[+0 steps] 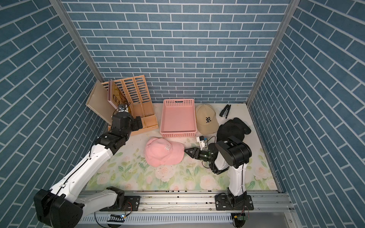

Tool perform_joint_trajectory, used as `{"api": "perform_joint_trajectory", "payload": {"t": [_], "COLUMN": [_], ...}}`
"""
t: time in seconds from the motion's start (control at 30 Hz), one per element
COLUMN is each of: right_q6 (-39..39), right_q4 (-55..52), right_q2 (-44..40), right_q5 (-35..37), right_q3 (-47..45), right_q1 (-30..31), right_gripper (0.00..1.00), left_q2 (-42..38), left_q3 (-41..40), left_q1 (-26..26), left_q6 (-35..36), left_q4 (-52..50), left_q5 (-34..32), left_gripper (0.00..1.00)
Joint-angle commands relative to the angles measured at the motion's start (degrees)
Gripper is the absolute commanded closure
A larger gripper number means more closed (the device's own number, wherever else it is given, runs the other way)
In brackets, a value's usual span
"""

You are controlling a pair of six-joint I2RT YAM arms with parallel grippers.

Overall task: Turn the baseball cap inside out
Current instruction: Place the baseball cap at the center of the board, then reset both arms

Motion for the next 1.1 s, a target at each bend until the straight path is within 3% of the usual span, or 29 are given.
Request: {"api": "perform_joint_trajectory", "payload": {"t": [0.0, 0.13, 0.3, 0.47, 0.6, 0.77, 0.93, 1.07], "right_q6": [-10.16, -17.49, -26.8, -32.12, -36.1, -39.89, -40.93, -41.04], "right_q4": [-16.81, -35.07, -62.68, -70.41, -70.02, -64.92, -64.15, -58.42], "right_q2": [-6.66, -18.38, -32.97, -42.87, -47.63, -53.29, -54.21, -53.27], "right_q5": [5.65, 13.29, 33.07, 51.18, 61.49, 67.13, 62.05, 57.35], "right_q3": [-0.23, 2.65, 12.42, 15.76, 14.72, 9.24, 6.74, 2.7], "right_q1": [-0.15, 1.19, 5.15, 4.26, 2.65, -1.7, -8.47, -12.37], "right_gripper": [0.39, 0.4, 0.39, 0.37, 0.36, 0.35, 0.33, 0.34], "left_q2": [-0.19, 0.6, 2.96, 4.29, 4.62, 3.29, -0.79, -1.1], "left_q3": [1.55, 1.95, 3.44, 3.37, -0.84, -9.59, -21.41, -26.19], "left_q1": [0.29, -0.05, -1.03, -0.19, 2.35, 8.12, 10.37, 11.31], "left_q6": [0.69, 0.68, 0.26, -0.76, -2.93, -3.27, 3.74, 8.09], "left_q4": [-0.48, -0.81, -1.73, -0.76, 1.77, 10.06, 25.79, 31.9], "left_q5": [-0.88, -1.22, -2.48, -1.74, 0.22, -1.35, -1.78, -3.01], "left_gripper": [0.05, 0.05, 0.0, 0.0, 0.0, 0.0, 0.0, 0.0]}}
